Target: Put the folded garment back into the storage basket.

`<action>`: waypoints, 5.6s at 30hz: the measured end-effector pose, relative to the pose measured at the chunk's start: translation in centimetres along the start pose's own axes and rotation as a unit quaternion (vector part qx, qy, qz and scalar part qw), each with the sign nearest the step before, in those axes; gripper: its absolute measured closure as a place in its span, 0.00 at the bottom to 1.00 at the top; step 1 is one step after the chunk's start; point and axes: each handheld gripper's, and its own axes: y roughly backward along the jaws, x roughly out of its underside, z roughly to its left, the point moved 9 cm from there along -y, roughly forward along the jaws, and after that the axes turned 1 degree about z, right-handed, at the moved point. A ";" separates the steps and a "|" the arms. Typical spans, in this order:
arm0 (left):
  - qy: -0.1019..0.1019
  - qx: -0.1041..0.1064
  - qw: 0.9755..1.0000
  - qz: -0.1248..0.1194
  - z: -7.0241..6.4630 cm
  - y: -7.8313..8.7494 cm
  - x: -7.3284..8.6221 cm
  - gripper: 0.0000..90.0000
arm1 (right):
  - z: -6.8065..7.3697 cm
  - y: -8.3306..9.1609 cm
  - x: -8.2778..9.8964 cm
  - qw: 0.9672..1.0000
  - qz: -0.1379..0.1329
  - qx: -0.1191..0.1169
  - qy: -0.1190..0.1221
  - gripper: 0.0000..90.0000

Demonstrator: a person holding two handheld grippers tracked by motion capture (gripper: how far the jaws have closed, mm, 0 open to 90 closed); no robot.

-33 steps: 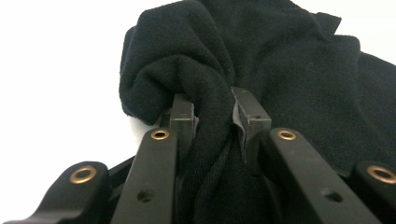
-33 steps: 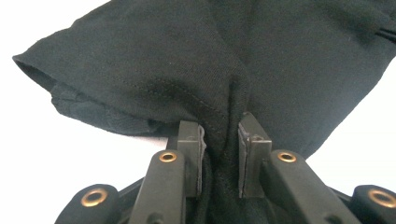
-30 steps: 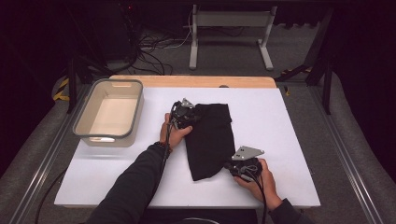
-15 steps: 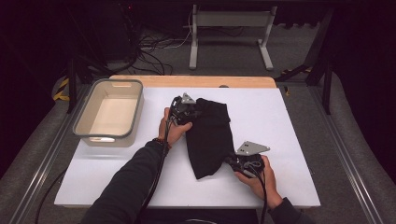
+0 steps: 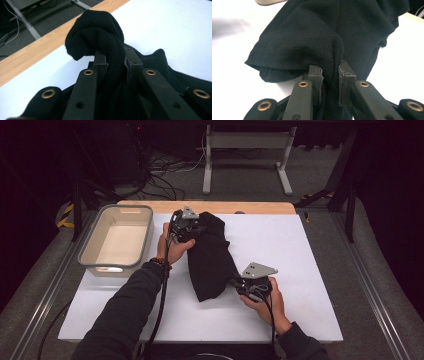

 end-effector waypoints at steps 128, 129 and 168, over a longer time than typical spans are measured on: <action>0.141 -0.175 0.966 0.128 20.7 9.8 12.0 0.40 | 9.2 -16.1 -17.1 0.990 -0.054 -0.130 0.023 0.54; 0.144 -0.171 0.967 0.122 20.6 9.9 11.9 0.40 | 9.5 -16.3 -17.3 0.989 -0.054 -0.134 0.026 0.57; 0.088 -0.072 0.957 0.267 18.4 5.7 15.3 0.99 | 8.2 -15.1 -16.4 0.993 -0.032 -0.098 0.064 0.59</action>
